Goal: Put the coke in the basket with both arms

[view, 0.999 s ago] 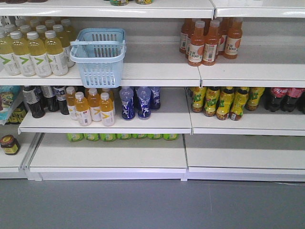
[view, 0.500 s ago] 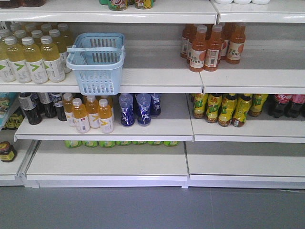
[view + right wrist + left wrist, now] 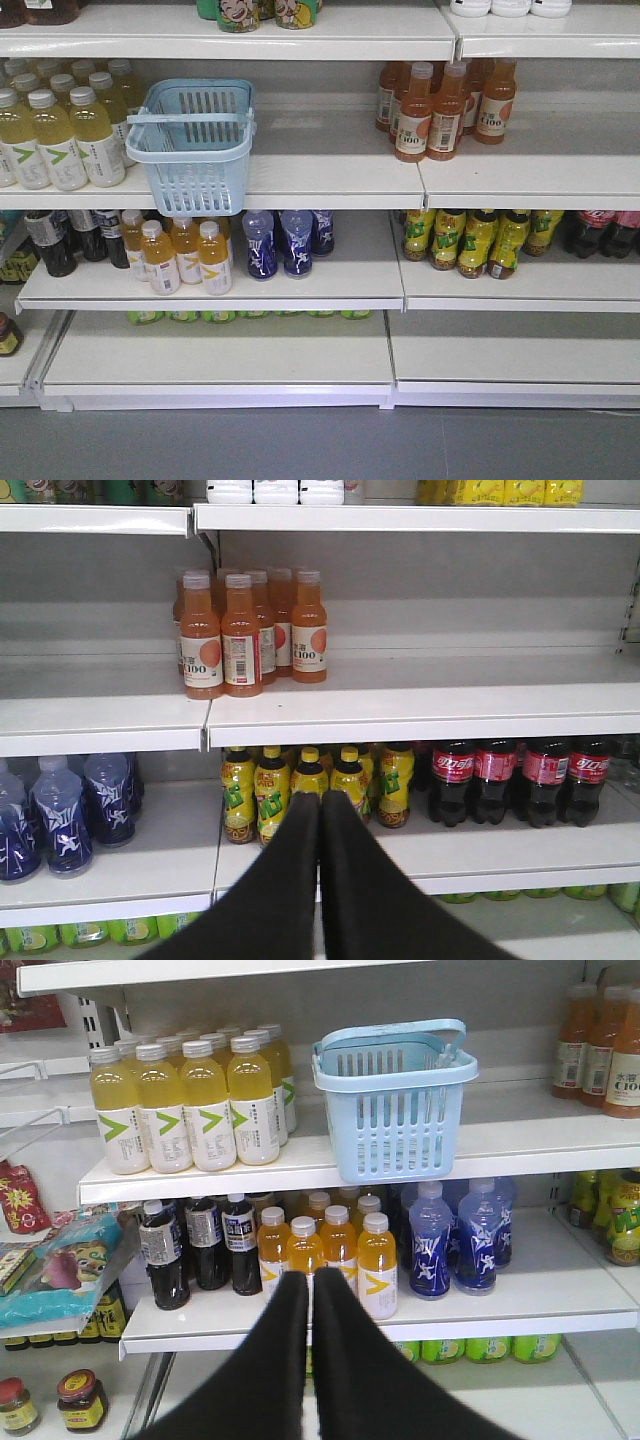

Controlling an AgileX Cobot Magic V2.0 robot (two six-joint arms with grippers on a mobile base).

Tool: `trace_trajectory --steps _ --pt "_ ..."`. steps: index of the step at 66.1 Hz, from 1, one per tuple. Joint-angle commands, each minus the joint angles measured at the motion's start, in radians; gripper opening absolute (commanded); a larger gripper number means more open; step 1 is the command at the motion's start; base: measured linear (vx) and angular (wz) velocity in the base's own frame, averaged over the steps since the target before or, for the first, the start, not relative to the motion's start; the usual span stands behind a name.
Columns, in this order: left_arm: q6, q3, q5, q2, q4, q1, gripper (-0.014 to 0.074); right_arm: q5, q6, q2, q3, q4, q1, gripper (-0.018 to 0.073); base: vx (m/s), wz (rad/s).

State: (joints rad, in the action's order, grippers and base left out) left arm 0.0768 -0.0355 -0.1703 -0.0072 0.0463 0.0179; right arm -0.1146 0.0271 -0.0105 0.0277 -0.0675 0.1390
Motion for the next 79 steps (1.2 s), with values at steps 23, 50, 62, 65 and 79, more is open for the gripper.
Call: trace_trajectory --steps 23,50,62,65,79 --pt "0.002 0.034 0.078 -0.019 -0.008 -0.003 -0.0006 0.066 -0.004 -0.014 0.008 -0.008 0.008 -0.0010 0.09 -0.02" --pt "0.002 0.034 0.078 -0.019 -0.008 -0.003 -0.0006 0.066 -0.004 -0.014 0.008 -0.008 0.008 -0.0010 0.10 -0.02" --pt "0.002 0.034 0.078 -0.019 -0.008 -0.003 -0.0006 0.066 -0.004 -0.014 0.008 -0.008 0.008 -0.0010 0.10 -0.02" --pt "0.002 0.034 0.078 -0.019 -0.008 -0.003 -0.0006 0.066 -0.004 -0.014 0.008 -0.008 0.008 -0.0010 0.10 -0.02" --pt "0.002 0.034 0.078 -0.019 -0.008 -0.003 -0.0006 0.066 -0.004 -0.014 0.008 -0.008 0.008 -0.0010 0.09 -0.01"
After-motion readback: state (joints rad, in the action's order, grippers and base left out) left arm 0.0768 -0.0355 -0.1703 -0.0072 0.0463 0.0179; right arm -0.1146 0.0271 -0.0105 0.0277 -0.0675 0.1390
